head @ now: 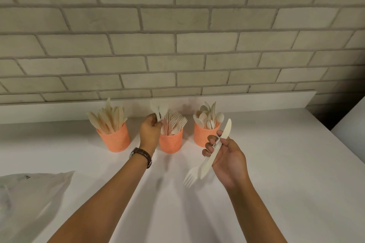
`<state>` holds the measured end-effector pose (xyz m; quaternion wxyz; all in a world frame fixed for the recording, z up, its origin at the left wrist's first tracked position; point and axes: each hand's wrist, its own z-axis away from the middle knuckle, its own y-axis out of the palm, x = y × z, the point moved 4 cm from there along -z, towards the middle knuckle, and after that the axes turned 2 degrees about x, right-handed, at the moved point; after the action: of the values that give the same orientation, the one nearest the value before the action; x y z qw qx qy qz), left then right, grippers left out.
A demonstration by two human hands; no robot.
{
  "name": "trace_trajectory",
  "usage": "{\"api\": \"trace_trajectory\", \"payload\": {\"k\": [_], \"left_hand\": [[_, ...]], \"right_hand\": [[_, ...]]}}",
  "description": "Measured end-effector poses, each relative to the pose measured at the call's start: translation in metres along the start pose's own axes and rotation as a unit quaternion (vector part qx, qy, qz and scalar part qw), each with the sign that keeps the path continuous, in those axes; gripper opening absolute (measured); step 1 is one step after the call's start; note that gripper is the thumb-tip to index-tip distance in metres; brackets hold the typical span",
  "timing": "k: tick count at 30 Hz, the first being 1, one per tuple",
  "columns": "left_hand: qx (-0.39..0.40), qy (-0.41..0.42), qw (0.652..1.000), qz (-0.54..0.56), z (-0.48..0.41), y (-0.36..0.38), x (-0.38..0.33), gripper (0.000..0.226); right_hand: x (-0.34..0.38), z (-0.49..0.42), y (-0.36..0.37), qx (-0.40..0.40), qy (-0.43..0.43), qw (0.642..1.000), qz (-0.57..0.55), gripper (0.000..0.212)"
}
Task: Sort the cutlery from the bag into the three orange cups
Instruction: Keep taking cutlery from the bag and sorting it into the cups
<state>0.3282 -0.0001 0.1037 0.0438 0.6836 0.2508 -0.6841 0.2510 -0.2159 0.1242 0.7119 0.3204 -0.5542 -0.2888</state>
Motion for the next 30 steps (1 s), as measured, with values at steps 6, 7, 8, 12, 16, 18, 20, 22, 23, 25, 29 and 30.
{"api": "trace_trajectory", "payload": {"k": [6, 7, 8, 12, 16, 18, 20, 22, 23, 25, 29, 30], "left_hand": [[-0.013, 0.018, 0.995, -0.095, 0.004, -0.009, -0.001, 0.057], [-0.032, 0.037, 0.990, -0.133, 0.008, -0.012, -0.005, 0.068], [-0.052, 0.057, 0.986, -0.147, 0.014, -0.016, -0.012, 0.074], [-0.008, 0.235, 0.963, -0.131, 0.067, -0.017, -0.040, 0.054], [0.161, 0.357, 0.904, -0.171, 0.125, -0.009, -0.044, 0.038], [0.203, 0.396, 0.876, -0.187, 0.146, -0.005, -0.043, 0.041], [0.203, 0.427, 0.862, -0.184, 0.157, -0.005, -0.043, 0.038], [0.176, 0.446, 0.863, -0.162, 0.160, -0.010, -0.046, 0.025], [0.161, 0.447, 0.867, -0.151, 0.161, -0.014, -0.047, 0.022], [0.132, 0.444, 0.877, -0.131, 0.161, -0.022, -0.050, 0.021], [0.074, 0.397, 0.913, -0.058, 0.161, -0.044, -0.068, 0.020], [0.051, 0.368, 0.928, -0.041, 0.155, -0.050, -0.071, 0.014]], "right_hand": [[0.000, 0.002, 0.001, -0.006, 0.003, 1.000, -0.009, 0.020], [0.001, 0.003, 0.002, -0.004, 0.003, 1.000, -0.014, 0.018], [0.001, 0.003, 0.002, -0.002, 0.004, 1.000, -0.021, 0.016], [0.003, 0.006, 0.007, 0.018, 0.019, 0.998, -0.049, 0.012], [-0.001, 0.013, 0.016, 0.025, 0.031, 0.999, -0.036, 0.021], [-0.004, 0.017, 0.021, 0.035, 0.039, 0.998, -0.018, 0.022], [-0.009, 0.021, 0.024, 0.048, 0.056, 0.997, -0.004, 0.022], [-0.015, 0.025, 0.025, 0.050, 0.073, 0.996, 0.002, 0.022], [-0.016, 0.027, 0.024, 0.048, 0.079, 0.996, 0.003, 0.021], [-0.018, 0.028, 0.022, 0.046, 0.084, 0.995, 0.001, 0.019], [-0.012, 0.022, 0.006, -0.013, 0.049, 0.996, 0.076, 0.021], [-0.009, 0.021, 0.000, -0.035, 0.033, 0.993, 0.104, 0.022]]}}
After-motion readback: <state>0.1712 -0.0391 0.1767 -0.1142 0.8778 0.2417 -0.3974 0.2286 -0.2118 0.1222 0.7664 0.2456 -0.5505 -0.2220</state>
